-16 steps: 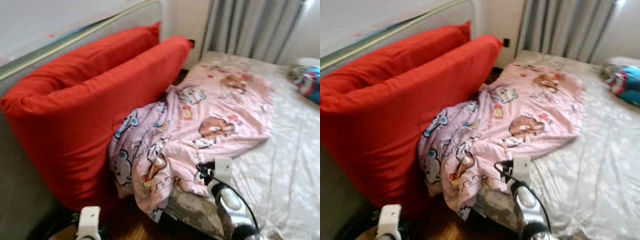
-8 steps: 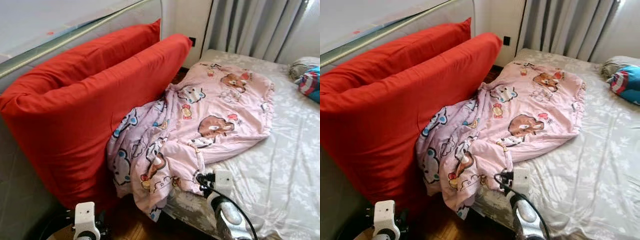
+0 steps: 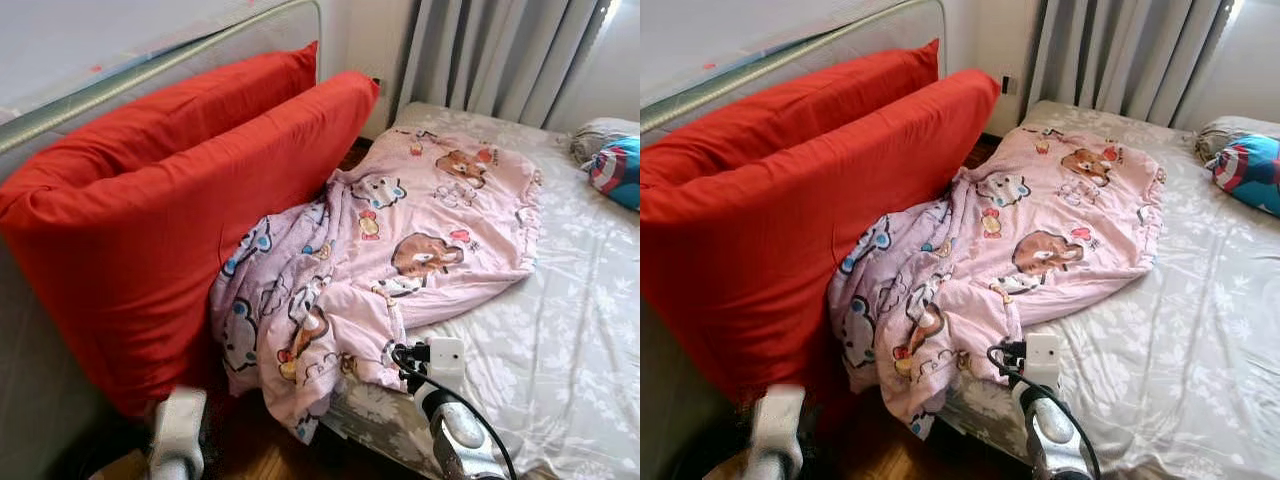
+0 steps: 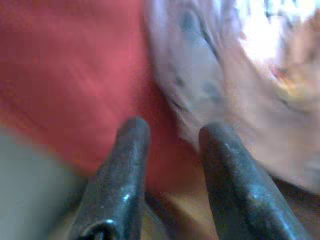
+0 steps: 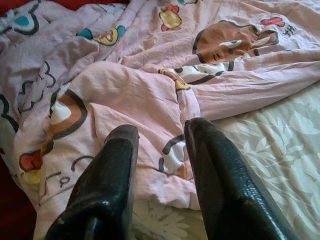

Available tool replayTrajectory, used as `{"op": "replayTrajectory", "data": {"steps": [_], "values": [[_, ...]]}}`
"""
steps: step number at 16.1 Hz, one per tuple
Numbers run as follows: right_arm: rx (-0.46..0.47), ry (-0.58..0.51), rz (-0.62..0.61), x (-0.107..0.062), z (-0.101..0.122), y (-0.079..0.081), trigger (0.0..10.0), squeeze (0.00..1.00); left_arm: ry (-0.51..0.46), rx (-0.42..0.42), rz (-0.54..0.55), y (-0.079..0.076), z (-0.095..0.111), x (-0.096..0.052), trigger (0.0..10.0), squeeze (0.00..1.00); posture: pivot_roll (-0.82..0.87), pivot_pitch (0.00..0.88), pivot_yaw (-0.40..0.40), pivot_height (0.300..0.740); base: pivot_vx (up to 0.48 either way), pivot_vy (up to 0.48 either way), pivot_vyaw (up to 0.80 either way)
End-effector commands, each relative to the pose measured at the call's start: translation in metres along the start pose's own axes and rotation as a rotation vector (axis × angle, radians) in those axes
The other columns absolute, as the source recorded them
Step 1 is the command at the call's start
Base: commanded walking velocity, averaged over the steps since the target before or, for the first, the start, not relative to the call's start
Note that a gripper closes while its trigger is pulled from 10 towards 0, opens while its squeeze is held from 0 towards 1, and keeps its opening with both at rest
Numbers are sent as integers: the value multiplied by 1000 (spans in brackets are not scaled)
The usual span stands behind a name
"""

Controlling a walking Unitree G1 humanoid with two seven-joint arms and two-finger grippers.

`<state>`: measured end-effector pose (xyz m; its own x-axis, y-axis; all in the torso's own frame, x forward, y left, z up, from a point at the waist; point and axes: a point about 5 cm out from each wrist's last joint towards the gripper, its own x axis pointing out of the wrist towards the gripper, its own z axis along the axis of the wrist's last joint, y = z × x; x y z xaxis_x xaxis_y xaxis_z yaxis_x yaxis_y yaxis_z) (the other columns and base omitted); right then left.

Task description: Clean up the room

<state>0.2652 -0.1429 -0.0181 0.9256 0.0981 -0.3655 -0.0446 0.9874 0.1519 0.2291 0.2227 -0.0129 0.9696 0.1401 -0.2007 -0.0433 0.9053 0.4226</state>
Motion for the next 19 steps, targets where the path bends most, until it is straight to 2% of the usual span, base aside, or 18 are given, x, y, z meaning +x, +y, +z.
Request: {"op": "replayTrajectory", "data": {"steps": [1, 2, 4, 7, 10, 16, 19], "values": [[2, -10, -8, 0, 2, -2, 10000, 0, -125, -65, 38, 7, 30, 16, 10000, 0, -40, 69, -44, 720, 0, 0, 0], [4, -7, -8, 0, 1, 0, 10000, 0, -237, -376, 16, 9, 58, 22, 10000, 0, -41, 73, -44, 720, 0, 0, 0], [7, -7, -7, 1, 2, 2, 10000, 0, -271, -347, 1, 9, 67, 22, 10000, 0, -43, 73, -43, 720, 0, 0, 0], [5, -11, -7, 2, 4, 1, 10000, 0, -258, -339, 18, 4, 64, 15, 10000, 0, -43, 79, -44, 720, 0, 0, 0], [4, -15, -15, 3, 5, 0, 10000, 0, -162, -439, 15, 2, 49, 9, 10000, 0, -43, 80, -46, 720, 0, 0, 0], [-18, -13, -28, 4, 8, -2, 10000, 0, -130, -453, -5, -2, 49, 11, 10000, 0, -53, 86, -45, 720, 0, 0, 0], [-22, -1, -30, 5, 7, 0, 10000, 0, -128, -460, -14, -1, 51, 12, 10000, 0, -52, 88, -44, 695, 0, 0, 0]]}}
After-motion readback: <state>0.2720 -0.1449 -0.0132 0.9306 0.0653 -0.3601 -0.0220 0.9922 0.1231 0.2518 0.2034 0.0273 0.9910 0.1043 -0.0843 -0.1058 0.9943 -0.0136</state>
